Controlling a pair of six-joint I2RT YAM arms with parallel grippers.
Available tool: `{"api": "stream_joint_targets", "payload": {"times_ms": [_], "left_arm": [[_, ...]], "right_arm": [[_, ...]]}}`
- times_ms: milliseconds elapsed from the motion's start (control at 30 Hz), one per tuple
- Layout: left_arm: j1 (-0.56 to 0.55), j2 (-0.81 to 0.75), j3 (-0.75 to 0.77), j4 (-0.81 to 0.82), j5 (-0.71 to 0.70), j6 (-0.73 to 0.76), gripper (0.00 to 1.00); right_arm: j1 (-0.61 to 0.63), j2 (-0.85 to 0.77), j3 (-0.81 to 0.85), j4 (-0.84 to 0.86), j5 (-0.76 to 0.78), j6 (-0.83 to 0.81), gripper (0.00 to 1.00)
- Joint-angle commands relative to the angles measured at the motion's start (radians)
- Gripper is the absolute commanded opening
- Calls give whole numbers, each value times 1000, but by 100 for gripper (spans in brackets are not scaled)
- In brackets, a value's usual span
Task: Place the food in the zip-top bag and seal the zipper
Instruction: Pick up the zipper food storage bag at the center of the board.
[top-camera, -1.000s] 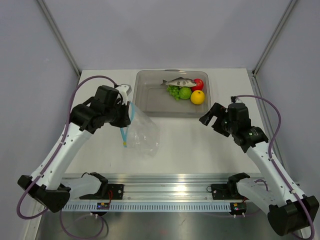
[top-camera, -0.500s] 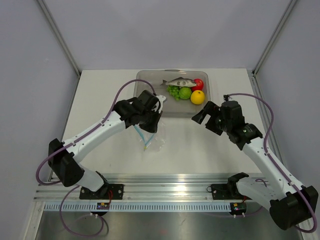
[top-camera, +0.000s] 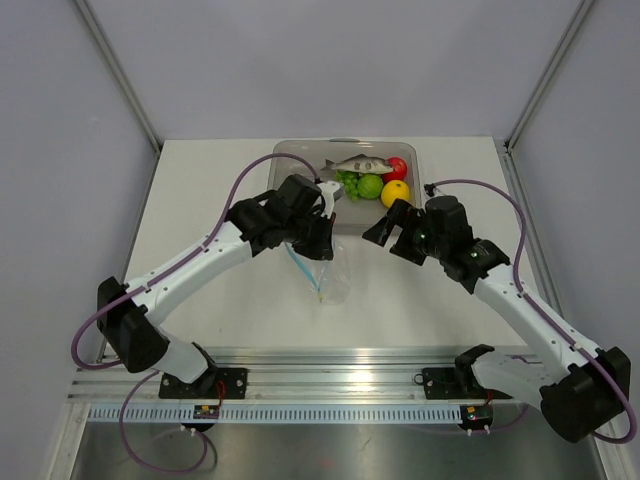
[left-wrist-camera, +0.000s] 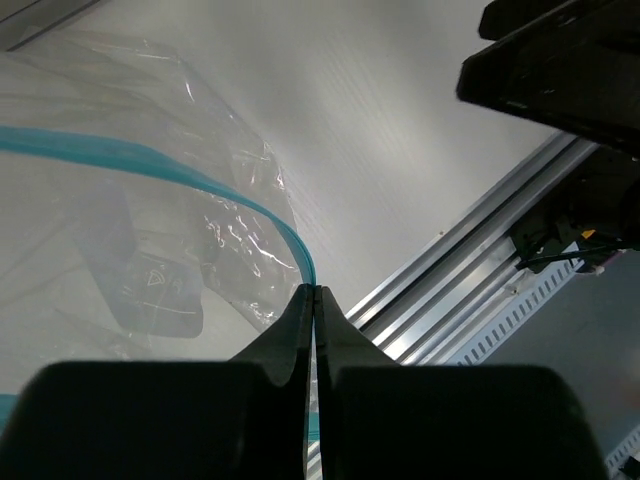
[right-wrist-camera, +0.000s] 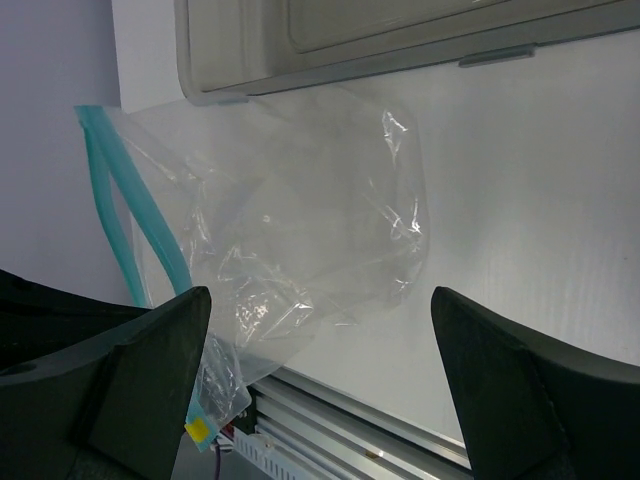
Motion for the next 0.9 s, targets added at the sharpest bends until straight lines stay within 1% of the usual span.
{"api": "stream_joint_targets", "payload": {"times_ms": [0,100,233,267,333,367,467,500,567,633,667,733,800,833,867], "left_arm": [[-1,-7,46,76,89,-16,0],[1,-6,35,91,103,-16,0],[1,-10,40,97,112,-10,0],[-1,-13,40,99,112,-7,0],[-1,-17,40,99,113,-7,0],[-1,-18,40,99,117,-6,0],[1,-23,35,99,120,-4,0],[1,-24,32,99,123,-4,0],[1,-27,31,99,123,-2,0],[-1,-30,29,97,123,1,0],[-1,-32,31,97,121,1,0],[1,-38,31,93,120,4,0],[-1,-49,29,94,124,5,0],[1,-67,20,108,138,16,0],[-1,-85,12,114,173,24,1]], "right_arm": [[26,12,52,84,-48,39,99],[60,40,99,86,-56,50,99],[109,118,156,82,-44,49,94],[120,133,165,83,-46,49,91],[137,167,197,80,-38,47,88],[152,199,208,76,-32,49,84],[171,247,231,80,-29,52,81],[184,258,239,79,-26,49,77],[195,291,248,69,-13,46,74],[210,314,260,48,3,43,63],[214,334,265,37,7,44,57],[223,345,267,37,13,49,33],[226,339,259,39,33,55,17],[224,324,257,37,43,56,0],[224,315,256,30,57,53,0]]}}
